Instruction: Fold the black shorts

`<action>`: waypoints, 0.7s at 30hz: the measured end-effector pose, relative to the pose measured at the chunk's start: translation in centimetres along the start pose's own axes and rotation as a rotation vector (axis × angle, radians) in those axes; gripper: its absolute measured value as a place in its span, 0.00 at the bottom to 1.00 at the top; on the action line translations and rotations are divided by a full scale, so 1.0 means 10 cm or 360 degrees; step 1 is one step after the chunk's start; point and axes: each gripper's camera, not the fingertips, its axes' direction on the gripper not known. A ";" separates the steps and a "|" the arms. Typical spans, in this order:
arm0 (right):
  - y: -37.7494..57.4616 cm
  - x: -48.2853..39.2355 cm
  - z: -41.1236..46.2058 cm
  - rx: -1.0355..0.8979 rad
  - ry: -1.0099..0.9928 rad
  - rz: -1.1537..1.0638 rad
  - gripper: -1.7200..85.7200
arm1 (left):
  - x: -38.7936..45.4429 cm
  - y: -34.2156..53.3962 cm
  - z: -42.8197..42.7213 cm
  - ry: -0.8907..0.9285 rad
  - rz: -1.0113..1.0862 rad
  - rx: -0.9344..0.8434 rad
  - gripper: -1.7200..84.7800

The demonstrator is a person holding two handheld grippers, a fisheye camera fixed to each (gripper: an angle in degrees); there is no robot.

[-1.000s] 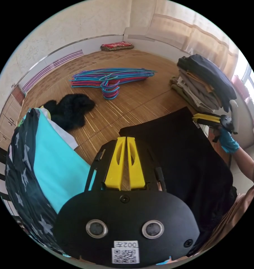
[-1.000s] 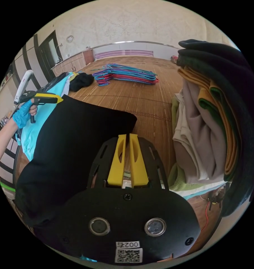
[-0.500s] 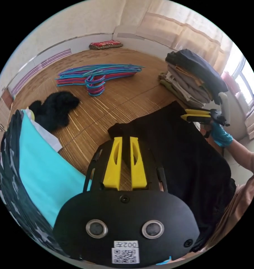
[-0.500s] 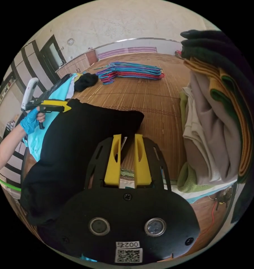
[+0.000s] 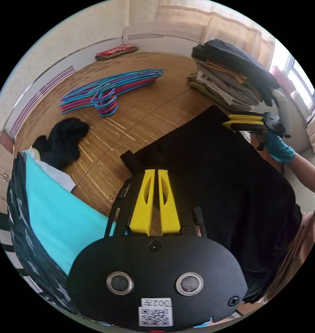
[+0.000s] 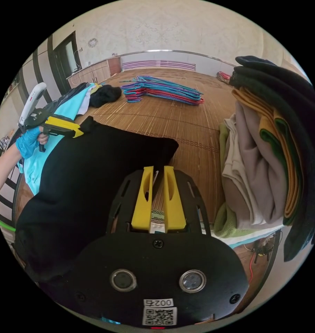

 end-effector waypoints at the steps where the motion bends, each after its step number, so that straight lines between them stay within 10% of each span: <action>1: 0.00 -0.01 -0.01 0.0011 0.0009 -0.0010 0.07 | 0.00 0.03 -0.02 -0.0047 -0.0021 0.0014 0.01; 21: -0.09 -0.10 -0.02 0.0015 0.0177 -0.0052 0.01 | 0.03 0.34 -0.14 -0.0138 -0.0290 0.0104 0.05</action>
